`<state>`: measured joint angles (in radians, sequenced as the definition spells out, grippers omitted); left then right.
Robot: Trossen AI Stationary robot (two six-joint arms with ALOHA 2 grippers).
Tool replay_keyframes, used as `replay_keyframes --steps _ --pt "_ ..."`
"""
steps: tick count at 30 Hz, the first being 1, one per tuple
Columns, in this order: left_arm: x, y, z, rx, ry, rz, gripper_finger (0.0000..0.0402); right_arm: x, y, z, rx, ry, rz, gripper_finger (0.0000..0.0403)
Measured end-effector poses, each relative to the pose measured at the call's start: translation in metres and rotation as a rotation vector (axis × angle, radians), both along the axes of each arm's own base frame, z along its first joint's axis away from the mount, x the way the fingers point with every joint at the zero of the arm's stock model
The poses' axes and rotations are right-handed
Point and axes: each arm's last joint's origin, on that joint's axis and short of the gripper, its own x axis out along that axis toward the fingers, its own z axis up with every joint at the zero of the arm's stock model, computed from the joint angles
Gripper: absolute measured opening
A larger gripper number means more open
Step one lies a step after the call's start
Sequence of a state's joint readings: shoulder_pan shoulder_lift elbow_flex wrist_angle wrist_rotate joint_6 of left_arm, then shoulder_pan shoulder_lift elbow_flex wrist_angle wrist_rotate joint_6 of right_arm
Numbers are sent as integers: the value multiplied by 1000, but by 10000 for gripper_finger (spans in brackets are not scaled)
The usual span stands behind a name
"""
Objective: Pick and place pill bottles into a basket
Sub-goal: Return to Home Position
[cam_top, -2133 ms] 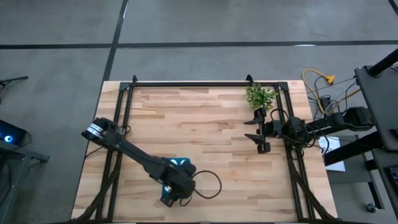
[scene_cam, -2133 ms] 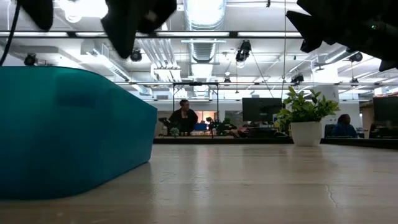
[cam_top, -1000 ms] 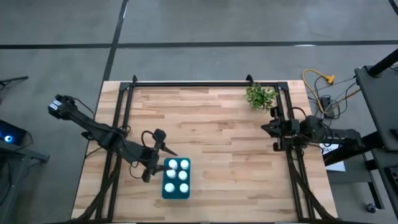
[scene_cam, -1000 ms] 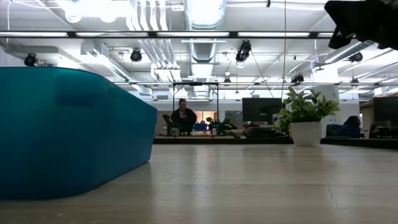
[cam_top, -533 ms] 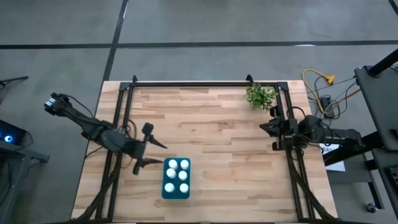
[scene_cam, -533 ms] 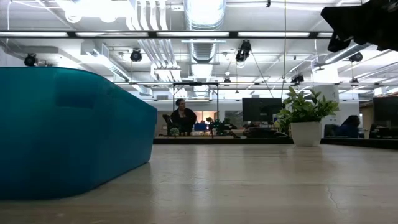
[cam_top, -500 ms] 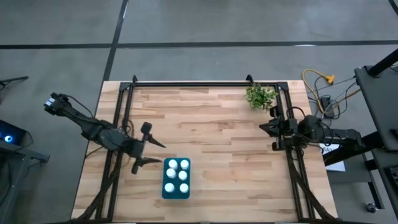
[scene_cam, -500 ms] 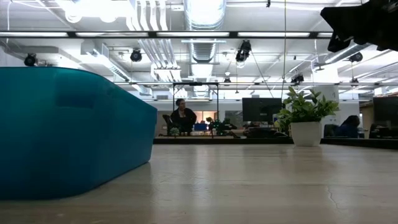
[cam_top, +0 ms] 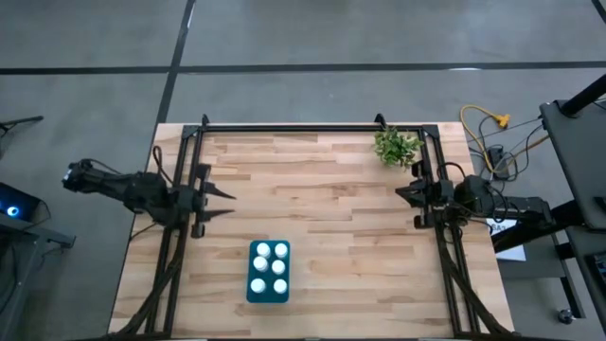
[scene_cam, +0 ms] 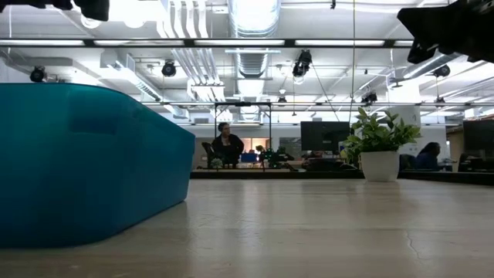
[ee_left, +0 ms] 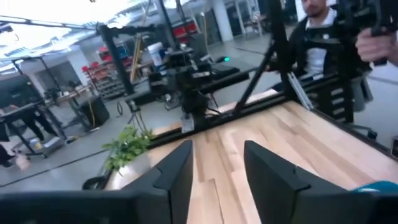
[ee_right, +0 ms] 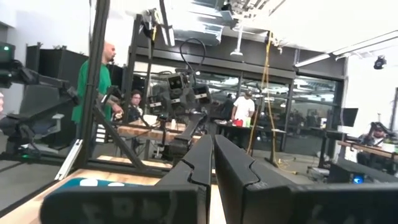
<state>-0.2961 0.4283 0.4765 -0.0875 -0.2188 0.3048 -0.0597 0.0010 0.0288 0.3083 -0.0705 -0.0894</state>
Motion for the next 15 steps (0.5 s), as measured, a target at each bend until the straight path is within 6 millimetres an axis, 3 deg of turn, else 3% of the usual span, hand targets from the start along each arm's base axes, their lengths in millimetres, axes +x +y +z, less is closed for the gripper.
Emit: replay_keyframes --steps 7,15 --pt "-5 14 -2 -14 -60 -47 116 0 -1 0 7 -3 -20 8" --pt "-14 20 -30 -17 -254 -32 116 0 -1 0 13 -3 -18 8"
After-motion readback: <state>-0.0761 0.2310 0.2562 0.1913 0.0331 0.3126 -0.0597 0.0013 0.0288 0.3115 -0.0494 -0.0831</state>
